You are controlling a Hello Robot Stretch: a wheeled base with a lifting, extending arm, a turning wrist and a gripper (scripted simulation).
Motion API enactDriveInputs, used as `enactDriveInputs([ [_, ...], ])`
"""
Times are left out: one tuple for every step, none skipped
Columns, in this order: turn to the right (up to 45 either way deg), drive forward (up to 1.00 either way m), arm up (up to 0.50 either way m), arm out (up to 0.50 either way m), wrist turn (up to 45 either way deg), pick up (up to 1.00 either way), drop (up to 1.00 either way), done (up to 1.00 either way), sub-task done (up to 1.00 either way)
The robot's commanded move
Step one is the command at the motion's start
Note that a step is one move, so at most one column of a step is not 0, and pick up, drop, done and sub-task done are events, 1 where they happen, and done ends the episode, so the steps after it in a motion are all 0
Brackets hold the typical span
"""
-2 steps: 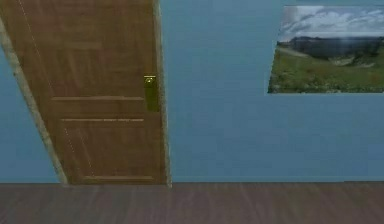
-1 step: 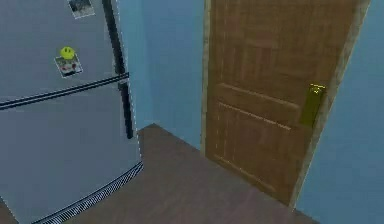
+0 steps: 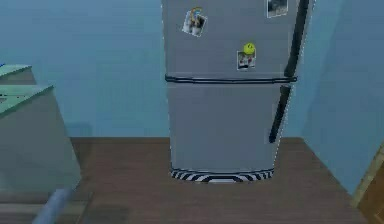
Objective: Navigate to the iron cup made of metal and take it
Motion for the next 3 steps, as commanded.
enactDriveInputs([
  [-15.0, 0.00, 0.00, 0.00, 0.0, 0.00, 0.00, 0.00, 0.00],
  [0.0, 1.00, 0.00, 0.00, 0.0, 0.00, 0.00, 0.00, 0.00],
  [0.0, 0.05, 0.00, 0.00, 0.0, 0.00, 0.00, 0.00, 0.00],
])
